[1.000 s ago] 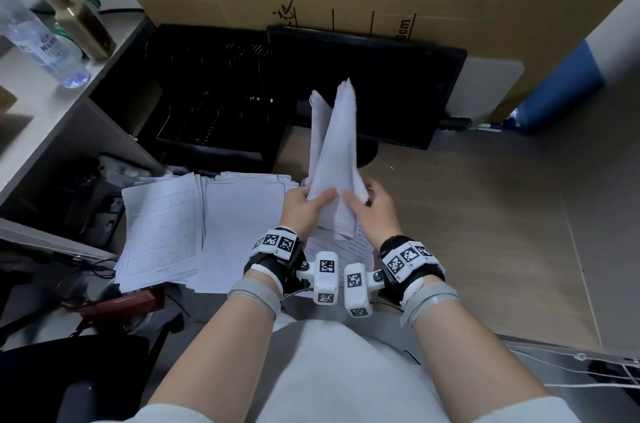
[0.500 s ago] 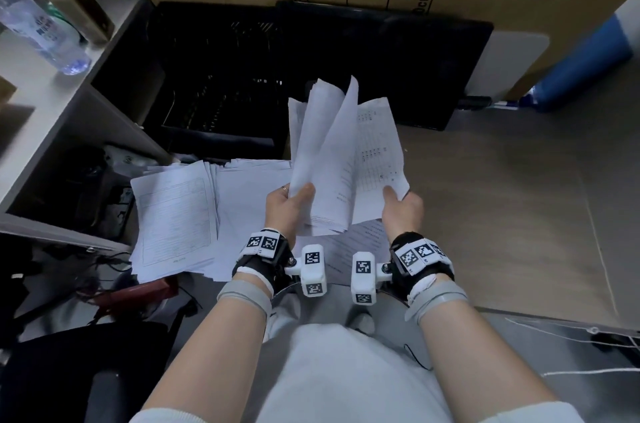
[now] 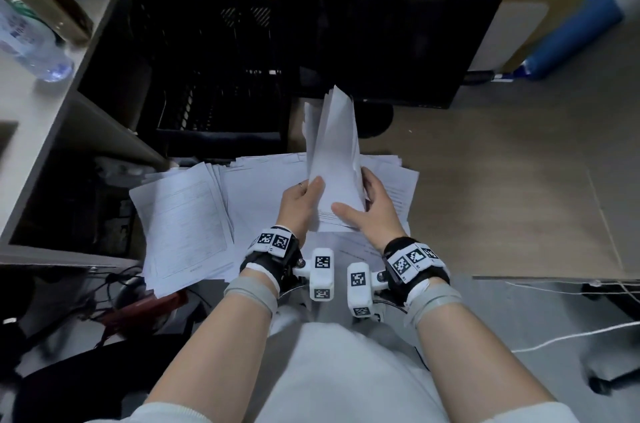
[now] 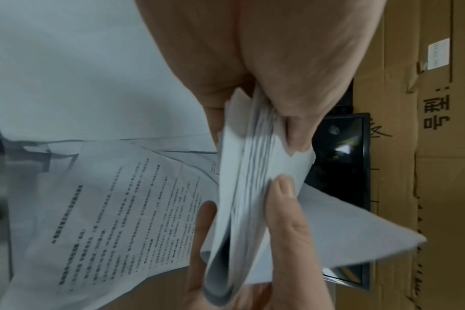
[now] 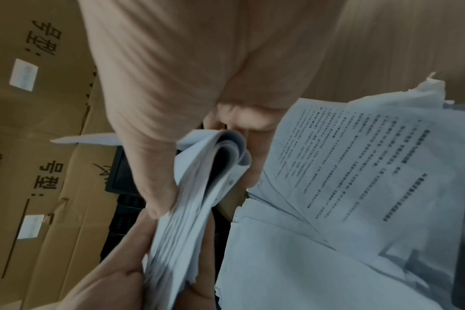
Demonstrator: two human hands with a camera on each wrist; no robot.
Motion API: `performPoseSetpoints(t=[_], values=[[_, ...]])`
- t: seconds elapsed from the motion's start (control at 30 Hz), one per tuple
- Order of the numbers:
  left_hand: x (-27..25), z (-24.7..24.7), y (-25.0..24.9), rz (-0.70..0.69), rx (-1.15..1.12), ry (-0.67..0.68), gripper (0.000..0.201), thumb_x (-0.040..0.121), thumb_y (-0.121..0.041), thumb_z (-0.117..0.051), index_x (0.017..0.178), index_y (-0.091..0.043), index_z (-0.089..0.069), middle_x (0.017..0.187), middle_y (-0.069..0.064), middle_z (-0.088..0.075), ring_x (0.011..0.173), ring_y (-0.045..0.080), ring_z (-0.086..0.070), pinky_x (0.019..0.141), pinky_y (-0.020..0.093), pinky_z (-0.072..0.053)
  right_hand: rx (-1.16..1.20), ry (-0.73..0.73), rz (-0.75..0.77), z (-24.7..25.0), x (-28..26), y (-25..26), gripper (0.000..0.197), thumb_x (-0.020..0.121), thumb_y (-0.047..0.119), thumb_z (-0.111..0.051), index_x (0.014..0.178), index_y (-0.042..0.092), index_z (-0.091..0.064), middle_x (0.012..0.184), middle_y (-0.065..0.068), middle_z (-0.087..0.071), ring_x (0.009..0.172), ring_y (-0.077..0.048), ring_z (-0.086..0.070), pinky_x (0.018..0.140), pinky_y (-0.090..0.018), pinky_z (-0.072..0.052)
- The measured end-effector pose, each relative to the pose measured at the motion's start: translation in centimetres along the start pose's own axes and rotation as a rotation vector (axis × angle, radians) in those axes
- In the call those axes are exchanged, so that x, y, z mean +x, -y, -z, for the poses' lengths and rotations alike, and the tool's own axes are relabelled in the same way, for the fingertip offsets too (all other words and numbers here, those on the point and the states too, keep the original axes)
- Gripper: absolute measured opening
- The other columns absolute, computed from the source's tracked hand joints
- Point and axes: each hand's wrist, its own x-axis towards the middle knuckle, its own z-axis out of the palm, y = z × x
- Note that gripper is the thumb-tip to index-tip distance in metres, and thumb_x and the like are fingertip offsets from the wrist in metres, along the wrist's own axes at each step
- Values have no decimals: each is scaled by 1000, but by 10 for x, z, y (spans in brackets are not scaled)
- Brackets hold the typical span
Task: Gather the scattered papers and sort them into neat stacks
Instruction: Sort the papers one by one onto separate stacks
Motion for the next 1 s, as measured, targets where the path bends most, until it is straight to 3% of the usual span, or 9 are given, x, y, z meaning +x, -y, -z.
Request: performPoseSetpoints(t=[0.17,0.3,0.37,0.43,0.5,0.6,0.77,0.9,1.0], values=[[4,21,0,-14,9,-7,36,95,-39,-57,71,-23,-37,67,3,-29,62,17,-28,60,32,-25,41,-375,-150,-14,0,2,32,99,29,-55,122,8,-58,114,-4,-64,113,-26,-61,96,-30,-44],[11,40,9,-55,47,-85,37,101,-25,-54,70,-20,-35,64,-2,-26,60,16,-25,58,31,-23,97,-656,-261,-16,-6,5,28,103,25,-47,105,-2,-56,94,-17,-63,87,-32,-58,74,-29,-39],[16,48,12,-61,55,-136,33,101,-22,-54,73,-13,-39,67,3,-29,64,17,-28,57,28,-25,-16,-809,-253,-4,-7,3,27,103,24,-46,101,0,-56,94,-18,-64,87,-32,-60,72,-31,-40],[22,53,12,-40,38,-170,38,102,-22,-54,68,-16,-38,64,0,-32,59,16,-31,52,23,-28,-174,-891,-200,11,-7,-2,21,101,20,-48,112,8,-60,109,-14,-67,100,-34,-63,81,-35,-49],[23,53,10,-37,25,-160,41,102,-23,-54,65,-21,-36,61,-4,-34,56,14,-32,50,21,-29,-251,-837,-58,18,-6,-7,44,95,7,-49,130,31,-58,128,1,-63,118,-25,-58,99,-38,-49],[26,52,14,-62,35,-138,35,101,-25,-55,70,-17,-40,67,4,-34,64,16,-33,60,28,-30,-533,-670,81,4,-3,-17,69,89,-10,-49,140,36,-52,157,3,-34,146,-20,-26,121,-41,-21],[24,62,18,-36,92,-154,34,97,-33,-56,70,-16,-44,69,4,-38,66,17,-36,63,30,-31,-816,-268,-156,-31,0,-79,68,92,2,-51,145,43,-42,165,4,-12,152,-22,0,123,-46,2],[24,67,28,-21,141,-183,40,98,-28,-56,65,-21,-36,64,1,-31,64,18,-30,62,31,-26,-797,20,-279,-40,11,-109,72,92,15,-60,151,44,-30,166,3,1,152,-24,10,122,-46,4],[19,64,31,-28,142,-184,36,100,-29,-56,72,-13,-42,68,5,-31,64,18,-30,59,28,-28,-662,185,-381,-40,16,-110,86,83,3,-64,151,42,-29,166,3,2,152,-23,9,123,-45,-2]])
